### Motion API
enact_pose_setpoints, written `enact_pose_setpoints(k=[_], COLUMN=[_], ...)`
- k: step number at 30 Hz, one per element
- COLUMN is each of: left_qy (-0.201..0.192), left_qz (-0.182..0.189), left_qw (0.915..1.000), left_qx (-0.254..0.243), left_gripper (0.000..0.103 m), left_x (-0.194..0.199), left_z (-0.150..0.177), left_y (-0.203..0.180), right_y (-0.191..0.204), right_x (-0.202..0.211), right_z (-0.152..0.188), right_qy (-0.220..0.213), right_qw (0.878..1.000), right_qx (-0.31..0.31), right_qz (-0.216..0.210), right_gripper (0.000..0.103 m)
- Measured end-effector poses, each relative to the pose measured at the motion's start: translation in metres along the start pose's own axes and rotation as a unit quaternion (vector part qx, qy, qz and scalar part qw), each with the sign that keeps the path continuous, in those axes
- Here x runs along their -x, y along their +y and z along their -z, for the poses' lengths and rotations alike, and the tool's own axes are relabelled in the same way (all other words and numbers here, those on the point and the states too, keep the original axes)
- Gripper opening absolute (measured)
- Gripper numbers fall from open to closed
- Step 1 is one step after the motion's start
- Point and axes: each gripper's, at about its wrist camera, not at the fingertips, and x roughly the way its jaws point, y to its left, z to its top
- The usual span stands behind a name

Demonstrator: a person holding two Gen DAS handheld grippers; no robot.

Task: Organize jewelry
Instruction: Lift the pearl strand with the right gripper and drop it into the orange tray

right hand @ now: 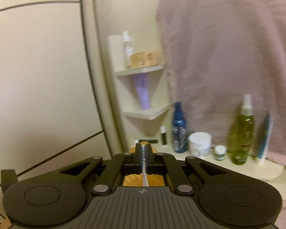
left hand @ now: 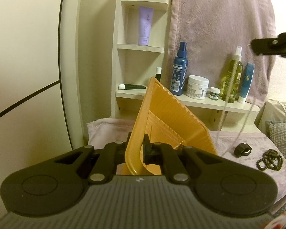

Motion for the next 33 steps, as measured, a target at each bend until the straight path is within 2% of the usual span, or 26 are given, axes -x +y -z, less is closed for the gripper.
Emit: enact_pose_setpoints(k=[10,19,23,30,33], left_qy=[0.000,0.000,0.000,0.001,0.001], left_qz=[0.001,0.001,0.000,0.000,0.000], left_qw=[1.0000,1.0000,1.0000,0.9999,0.9999], left_qx=[0.006,0.008,0.008,0.010,0.012], left_gripper=[0.007,0.007,0.007,0.007,0.007], left_x=[0.001,0.002,0.002,0.001,0.001], left_z=[0.001,0.001,0.001,0.001,0.001], left_y=[0.002,0.002,0.003,0.004,0.005], right_y=[0.010,-0.013,-0.016,-0.001,0.003], right_x=[-0.061,-0.083,-0.085,-0.083,-0.086], right_z=[0.032,0.074,0.074,0.048,0.044], right_qy=[0.082,0.146,0.144,0.104,0.097], right_qw=[0.996,0.987,0.985,0.985,0.985], right_qx=[-0.006,-0.053,-0.078,-0.088,-0.085], right_qz=[-0.037,-0.032,-0.053,-0.104,-0.110], right_gripper=[0.003,0.003,0.003,0.003,0.003])
